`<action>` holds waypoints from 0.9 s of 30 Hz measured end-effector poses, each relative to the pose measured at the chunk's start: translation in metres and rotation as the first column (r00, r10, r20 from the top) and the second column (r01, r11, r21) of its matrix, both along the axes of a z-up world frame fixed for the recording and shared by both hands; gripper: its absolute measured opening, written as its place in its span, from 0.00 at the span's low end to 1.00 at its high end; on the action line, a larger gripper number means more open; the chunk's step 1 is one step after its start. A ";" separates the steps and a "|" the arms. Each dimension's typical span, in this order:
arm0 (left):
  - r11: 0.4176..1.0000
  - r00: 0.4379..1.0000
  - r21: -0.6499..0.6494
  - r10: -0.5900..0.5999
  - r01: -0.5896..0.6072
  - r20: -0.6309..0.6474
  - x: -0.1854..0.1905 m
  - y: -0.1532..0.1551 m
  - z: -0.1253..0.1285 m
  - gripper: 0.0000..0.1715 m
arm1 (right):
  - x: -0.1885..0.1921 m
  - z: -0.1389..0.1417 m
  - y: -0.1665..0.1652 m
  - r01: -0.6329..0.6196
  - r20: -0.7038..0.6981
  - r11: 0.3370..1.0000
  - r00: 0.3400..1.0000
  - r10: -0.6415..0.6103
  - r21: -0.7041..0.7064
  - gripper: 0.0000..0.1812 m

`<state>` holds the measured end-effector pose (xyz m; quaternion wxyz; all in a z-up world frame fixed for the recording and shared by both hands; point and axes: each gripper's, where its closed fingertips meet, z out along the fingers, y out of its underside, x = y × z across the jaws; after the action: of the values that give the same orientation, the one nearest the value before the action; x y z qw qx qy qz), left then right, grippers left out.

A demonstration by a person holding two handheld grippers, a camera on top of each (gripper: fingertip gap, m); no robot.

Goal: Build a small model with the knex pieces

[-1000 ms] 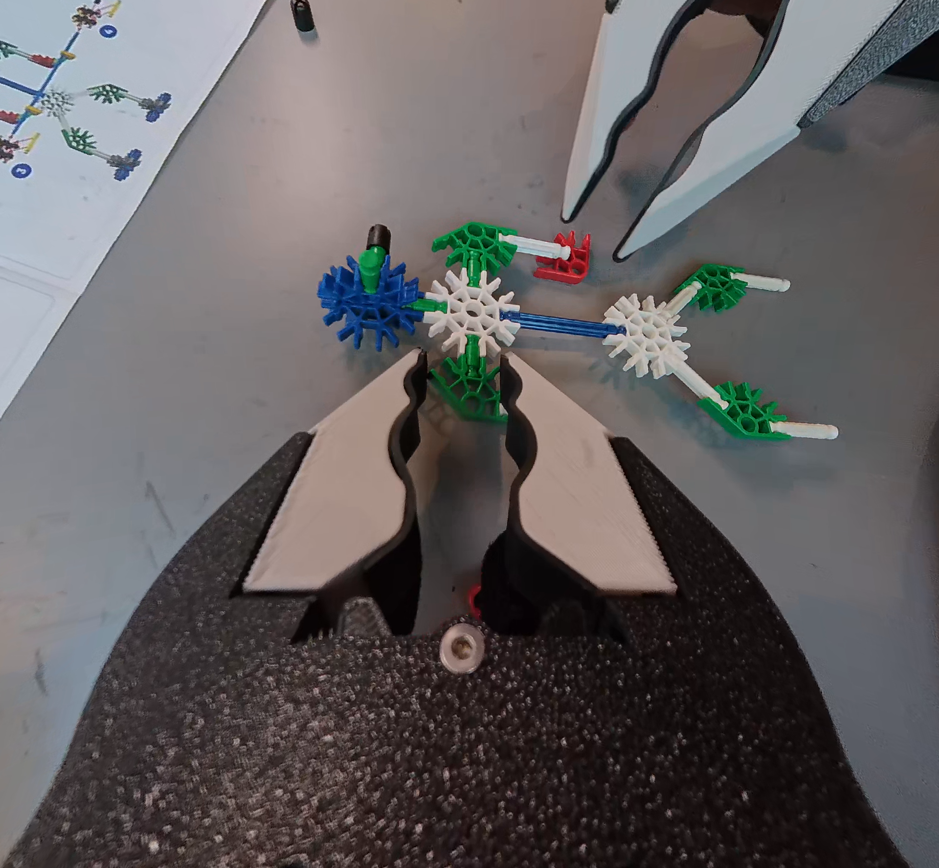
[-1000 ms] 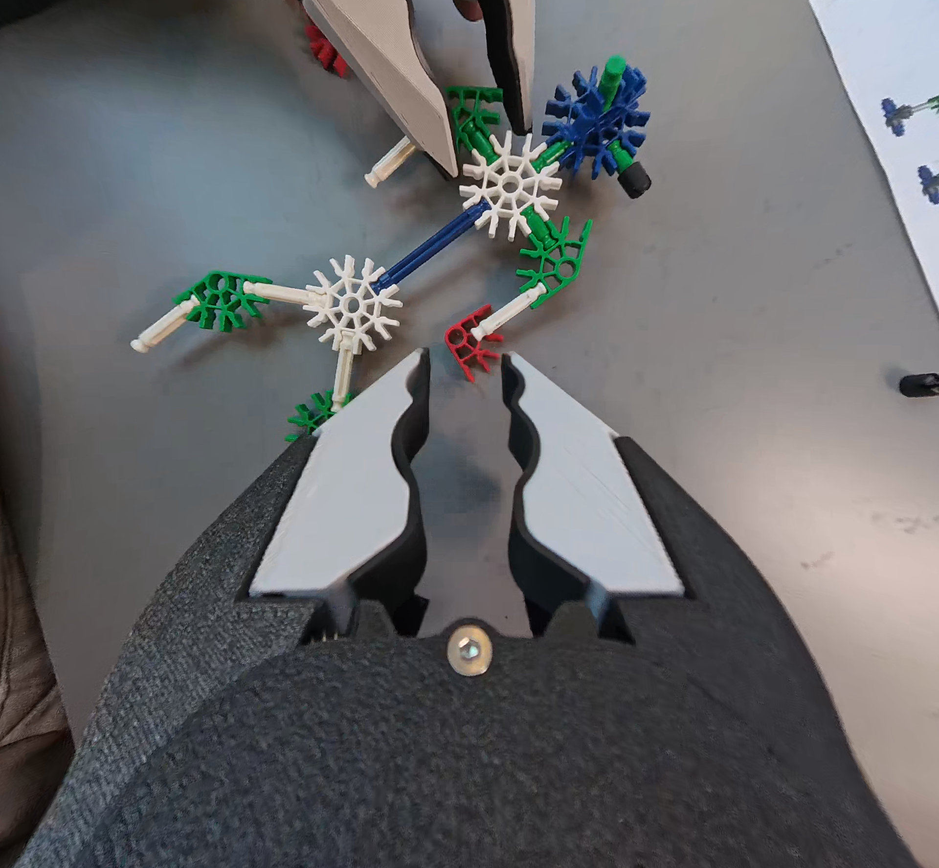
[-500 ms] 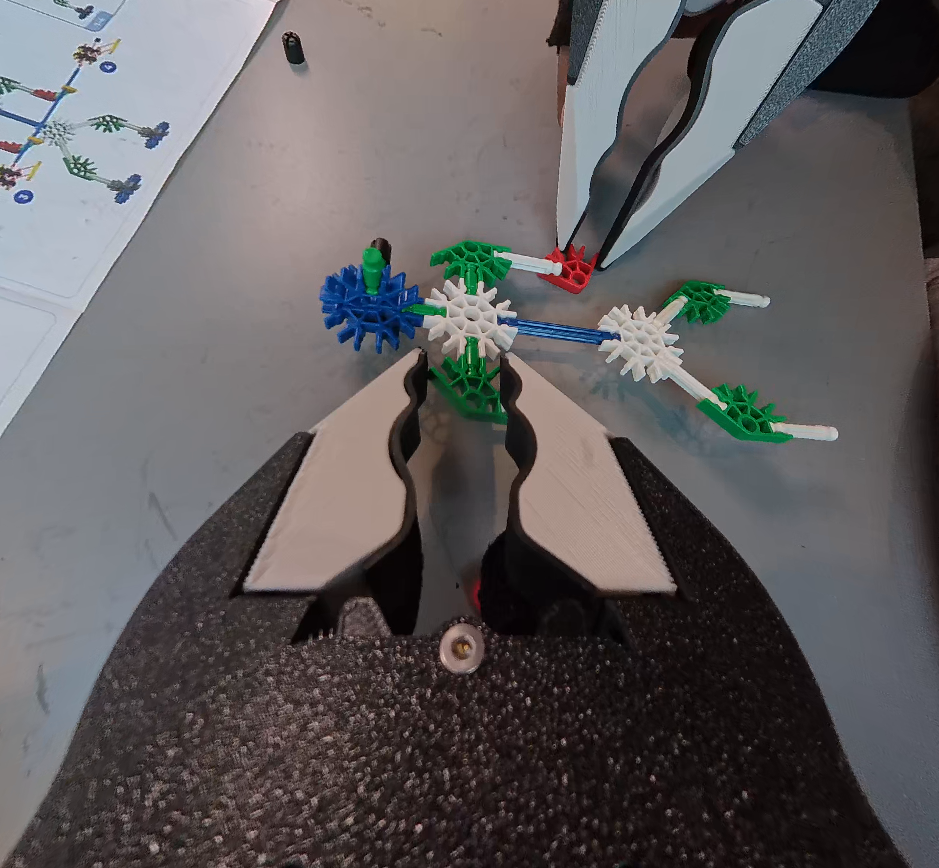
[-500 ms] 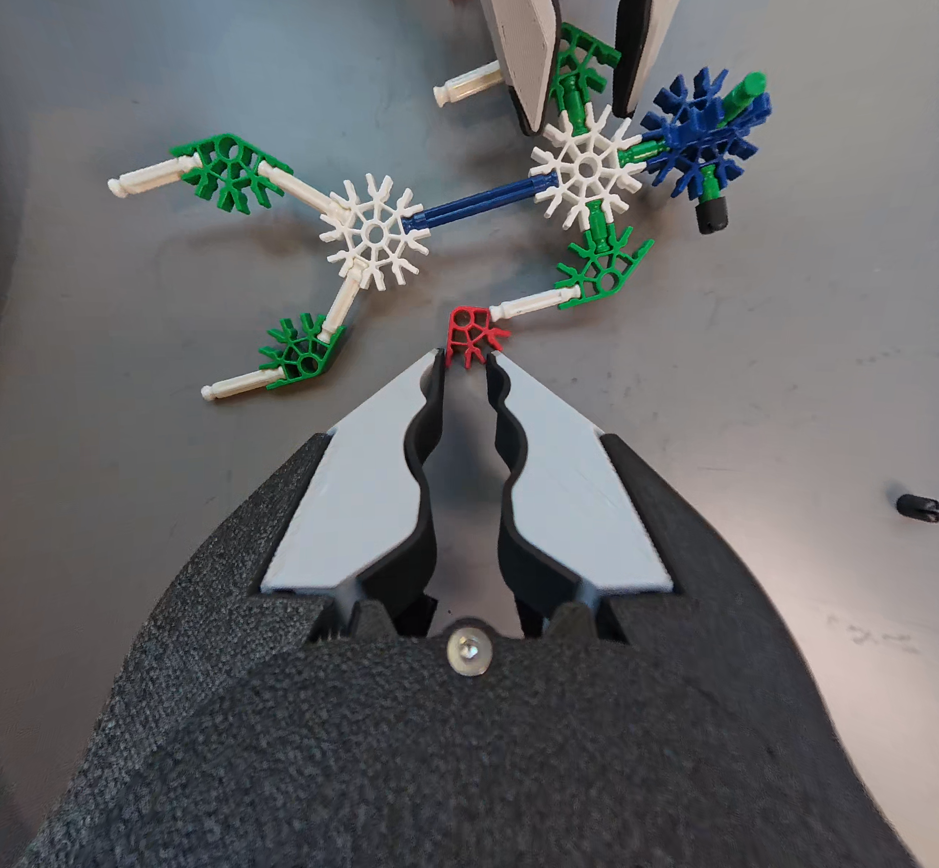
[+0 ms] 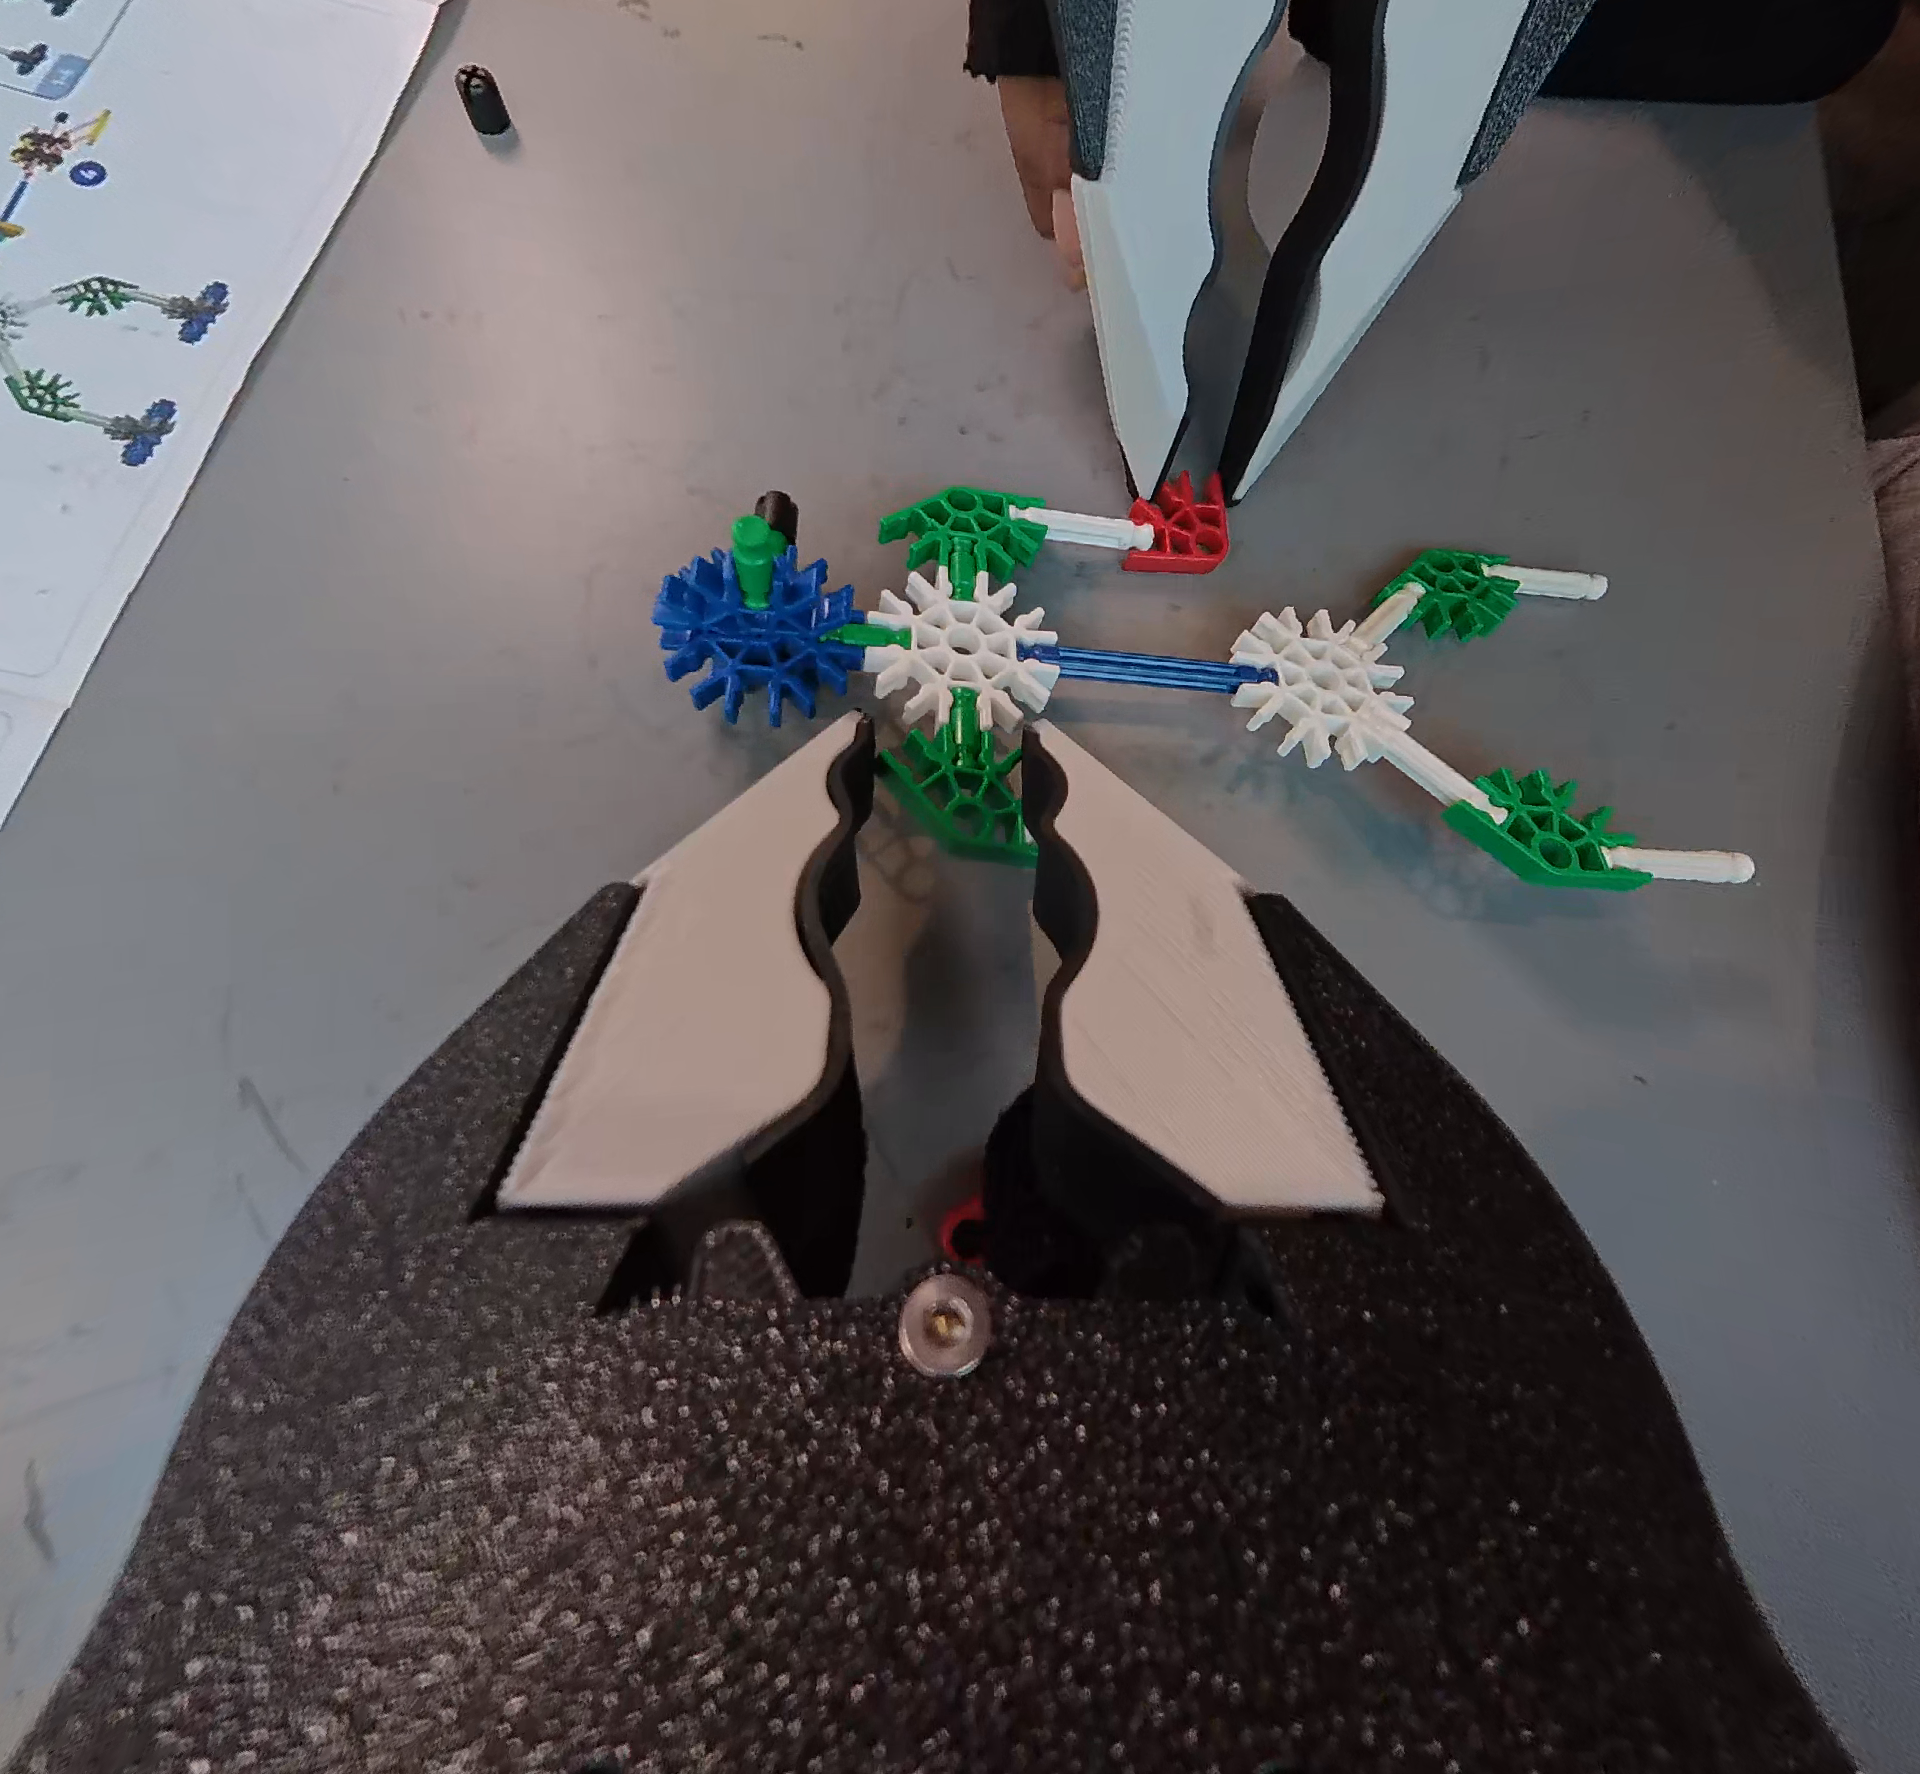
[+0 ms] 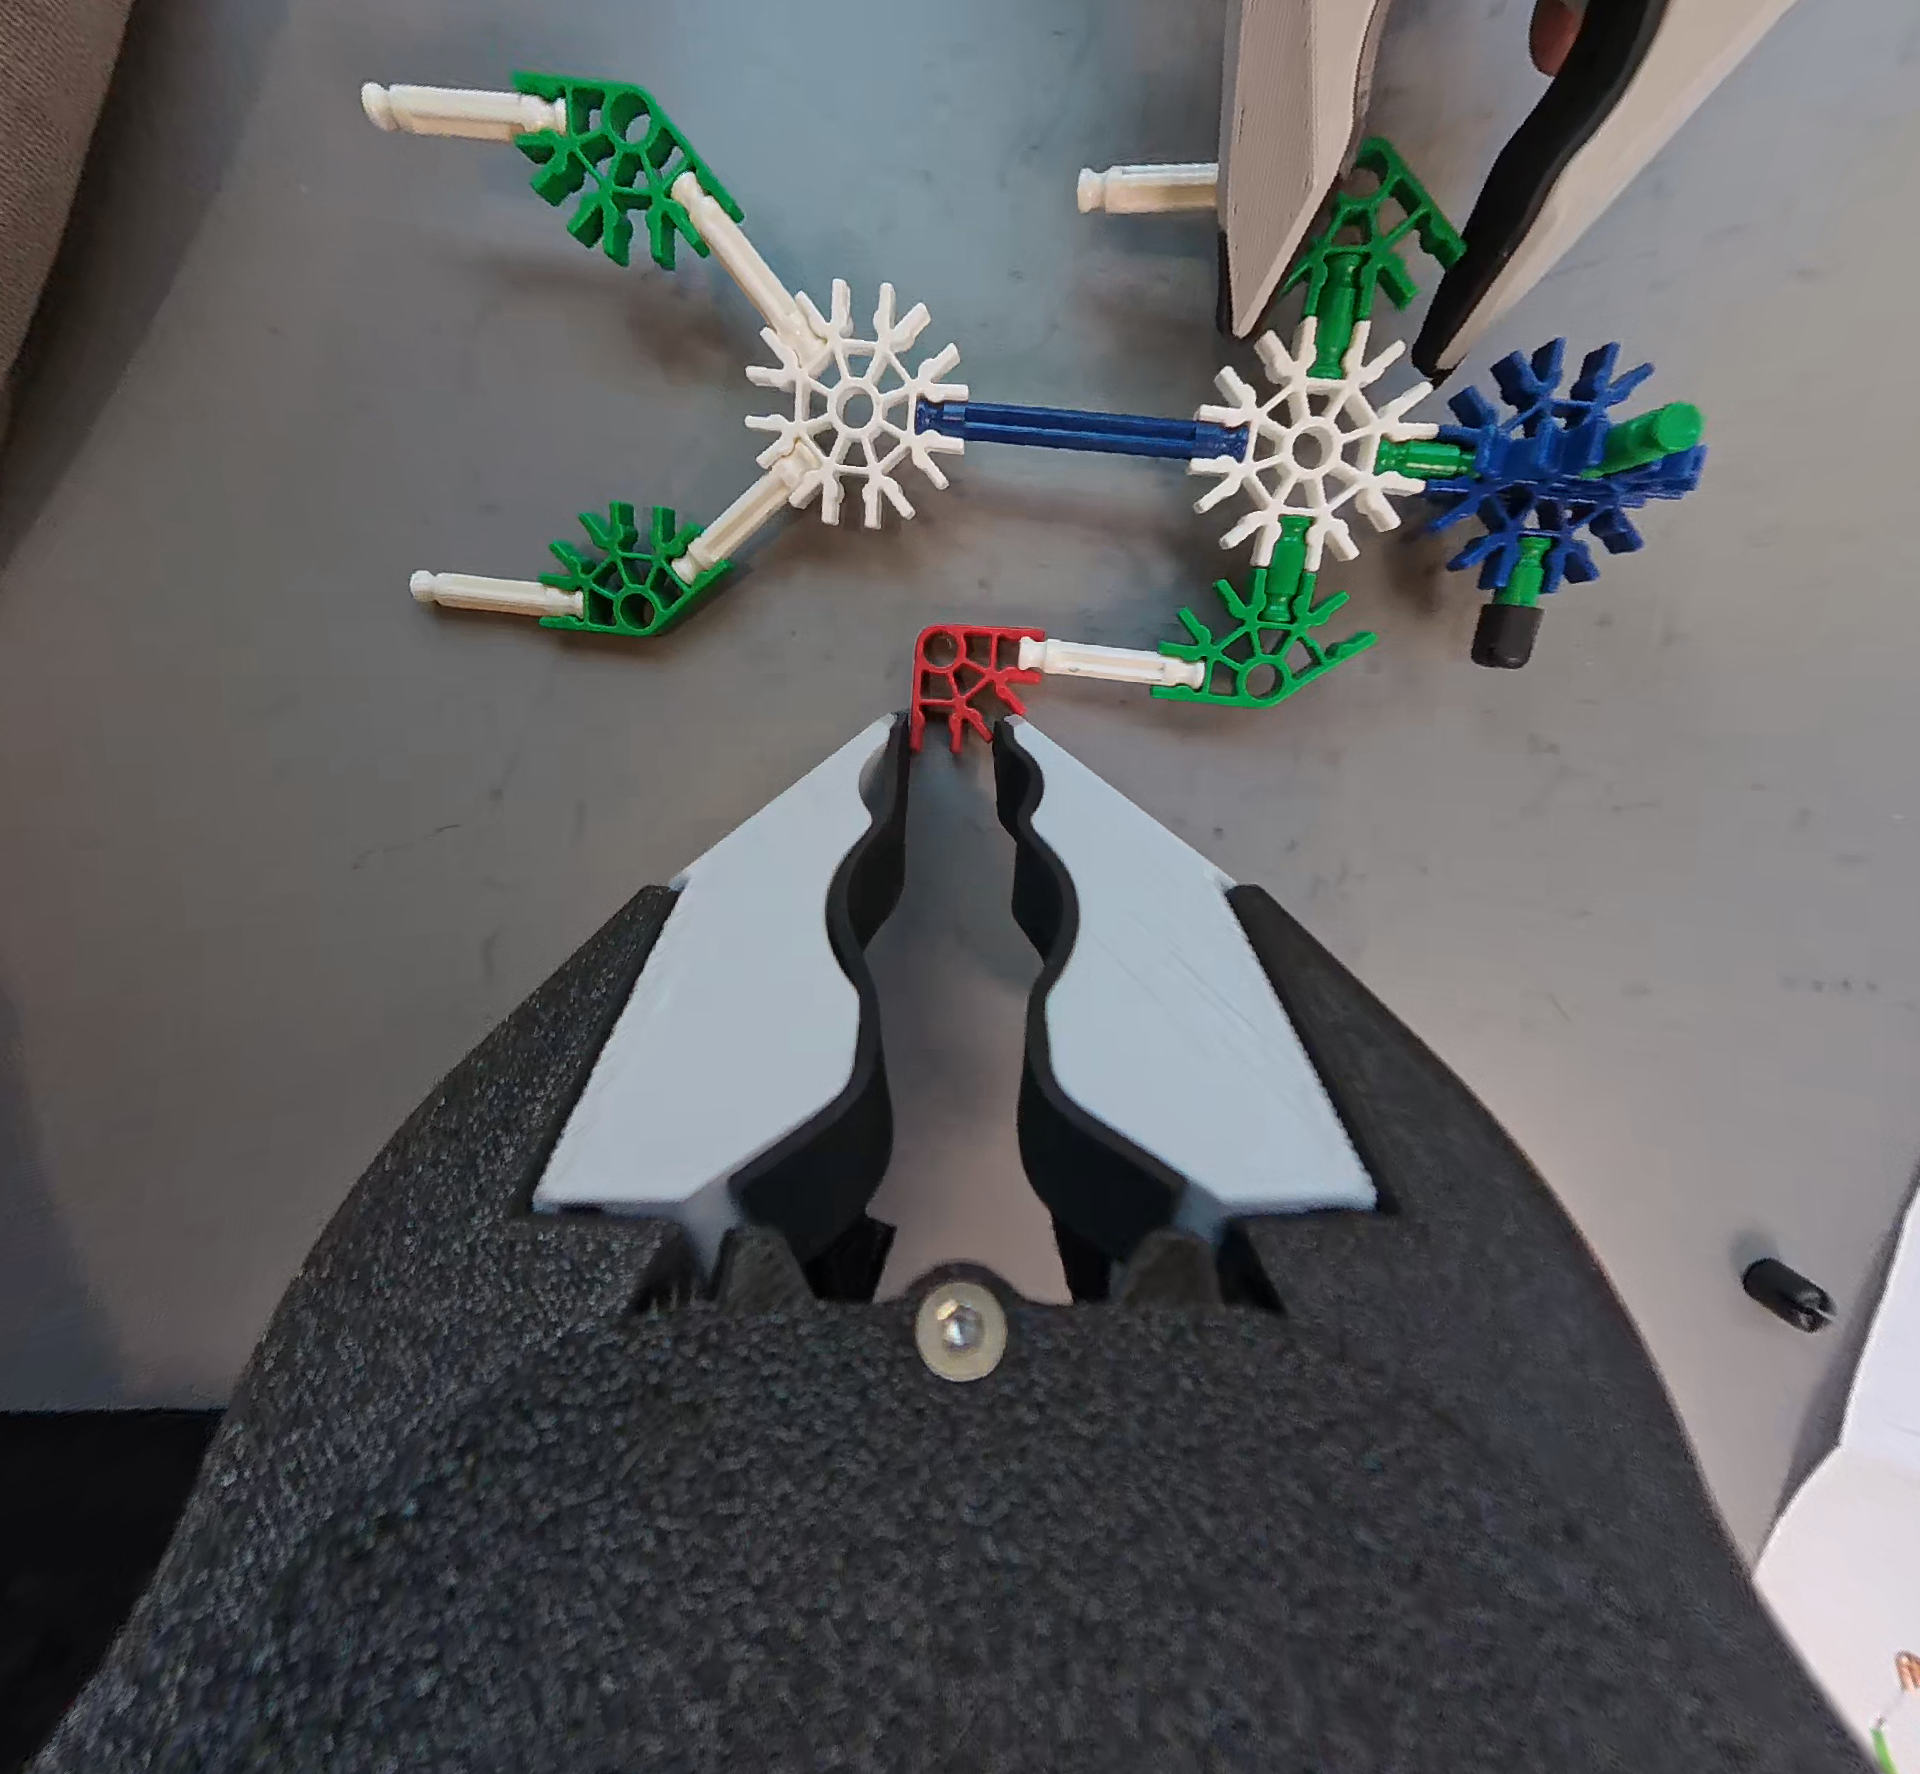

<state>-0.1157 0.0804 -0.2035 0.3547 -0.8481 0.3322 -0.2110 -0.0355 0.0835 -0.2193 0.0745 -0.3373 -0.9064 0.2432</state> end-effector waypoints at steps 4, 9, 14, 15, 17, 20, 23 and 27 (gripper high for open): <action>1.000 1.000 0.015 0.001 -0.001 0.014 0.001 0.001 0.004 0.15 | 0.000 0.000 0.000 0.016 -0.005 1.000 1.000 -0.016 -0.004 0.08; 1.000 0.995 0.030 -0.009 0.006 0.102 0.008 -0.001 0.017 0.15 | 0.002 0.000 -0.001 0.038 -0.018 0.999 0.999 -0.038 -0.017 0.08; 1.000 0.995 0.029 -0.001 -0.002 0.097 0.008 -0.001 0.014 0.15 | 0.004 0.000 -0.002 0.038 -0.023 0.999 0.999 -0.039 -0.019 0.08; 0.999 0.997 0.034 0.005 -0.008 0.081 0.007 0.000 0.012 0.15 | 0.004 0.000 -0.002 0.036 -0.024 0.999 0.999 -0.037 -0.021 0.08; 0.999 0.998 0.038 0.006 -0.008 0.061 0.007 0.000 0.010 0.15 | 0.004 0.000 -0.003 0.035 -0.026 0.999 0.999 -0.036 -0.021 0.08; 0.999 0.999 0.038 -0.002 0.001 0.046 0.007 -0.001 0.008 0.15 | 0.005 0.000 -0.003 0.037 -0.025 0.999 0.999 -0.038 -0.024 0.08; 0.999 0.998 0.038 -0.001 -0.001 0.067 0.008 -0.001 0.010 0.15 | 0.005 0.000 -0.003 0.037 -0.025 0.999 0.999 -0.038 -0.024 0.08; 0.999 0.991 0.052 -0.006 -0.001 0.133 0.011 -0.001 0.019 0.15 | 0.006 0.000 -0.003 0.038 -0.023 0.999 0.999 -0.039 -0.026 0.08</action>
<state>-0.1046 0.0793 -0.1845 0.3975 -0.8223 0.3144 -0.2588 -0.0296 0.0810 -0.2190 0.0857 -0.3525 -0.8957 0.2572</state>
